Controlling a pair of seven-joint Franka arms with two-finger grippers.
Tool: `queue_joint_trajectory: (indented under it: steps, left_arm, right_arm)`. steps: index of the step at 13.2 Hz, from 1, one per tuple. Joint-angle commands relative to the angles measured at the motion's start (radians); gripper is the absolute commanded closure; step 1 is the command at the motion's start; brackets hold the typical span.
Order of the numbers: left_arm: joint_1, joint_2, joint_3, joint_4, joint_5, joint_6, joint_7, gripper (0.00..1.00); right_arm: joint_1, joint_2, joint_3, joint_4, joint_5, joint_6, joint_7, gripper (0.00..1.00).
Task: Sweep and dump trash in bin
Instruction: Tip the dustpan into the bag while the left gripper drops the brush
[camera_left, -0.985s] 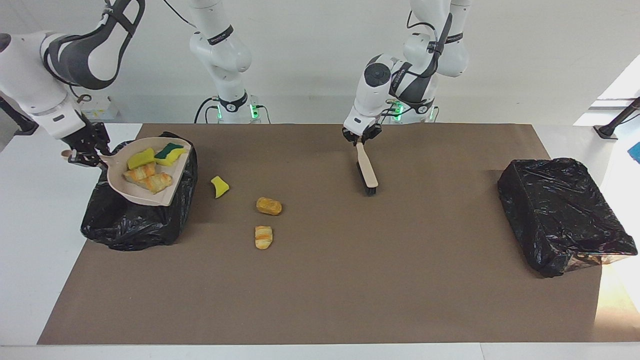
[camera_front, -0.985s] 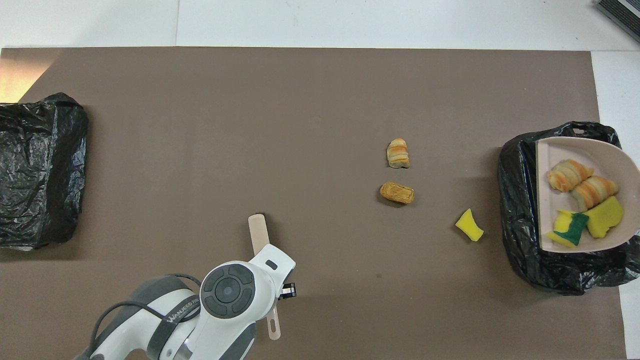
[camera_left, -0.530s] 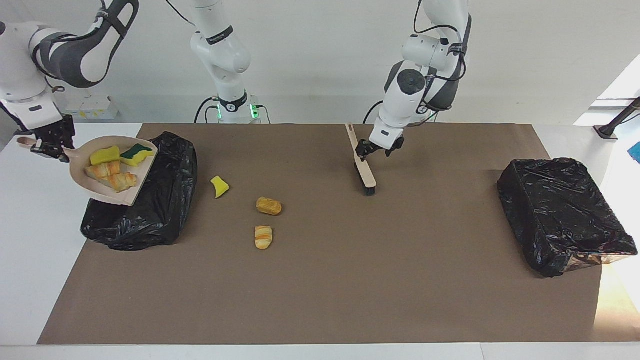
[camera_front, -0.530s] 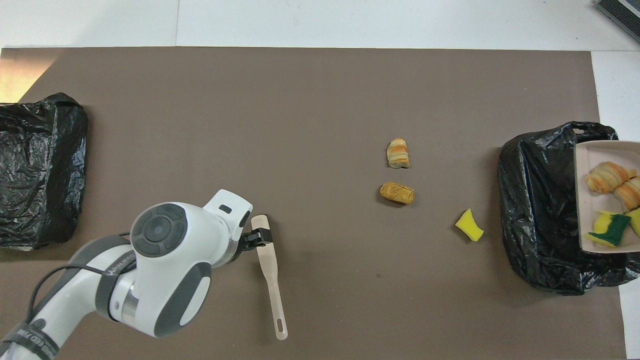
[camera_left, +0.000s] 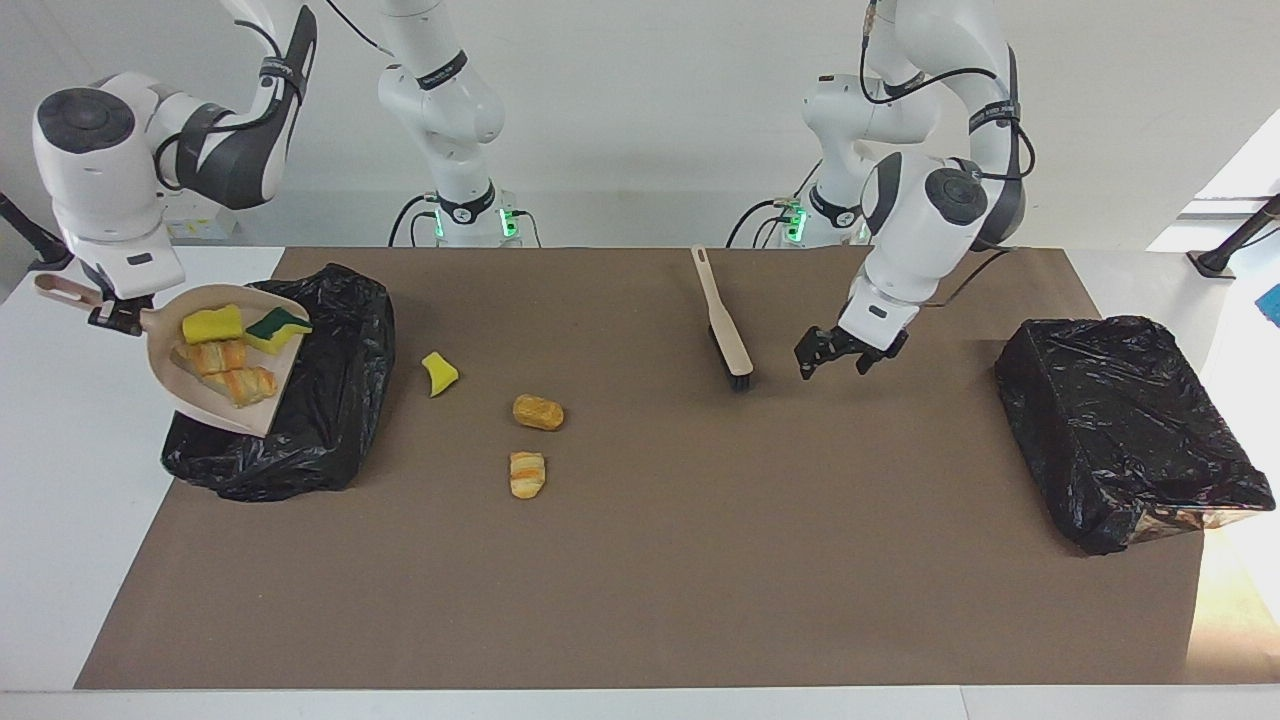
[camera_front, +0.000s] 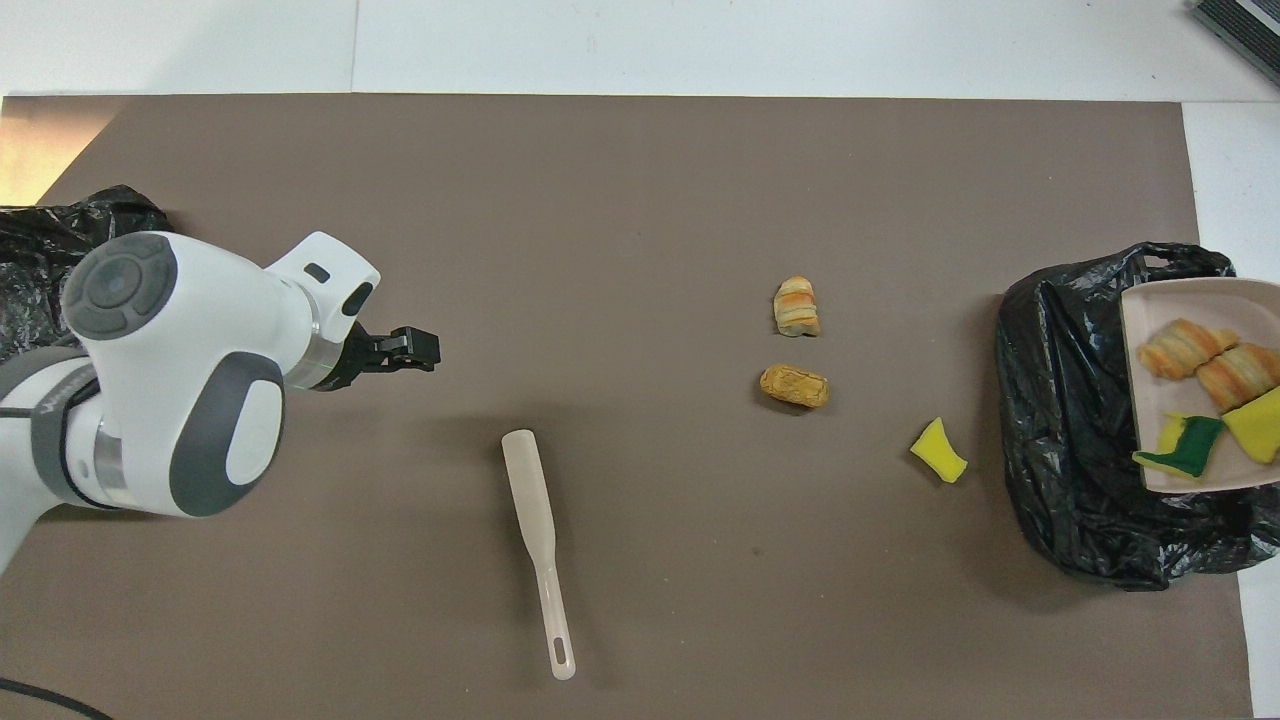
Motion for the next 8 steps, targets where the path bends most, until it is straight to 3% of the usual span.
queue_joint_trajectory:
  steps: [1,6,8]
  left_arm:
    - [0.057,0.034,-0.01,0.113,0.037,-0.09,0.117,0.0]
    - [0.126,0.011,-0.008,0.315,0.089,-0.373,0.31,0.0]
    - [0.14,-0.02,-0.007,0.34,0.101,-0.453,0.376,0.0]
  right_arm:
    - [0.05,-0.063,0.002,-0.079,-0.096,-0.015,0.104,1.0]
    - [0.107,-0.106,0.011,-0.144,-0.177,-0.036,0.211,1.0]
    - [0.121,-0.109,0.013,-0.138,-0.208,-0.083,0.232,1.0]
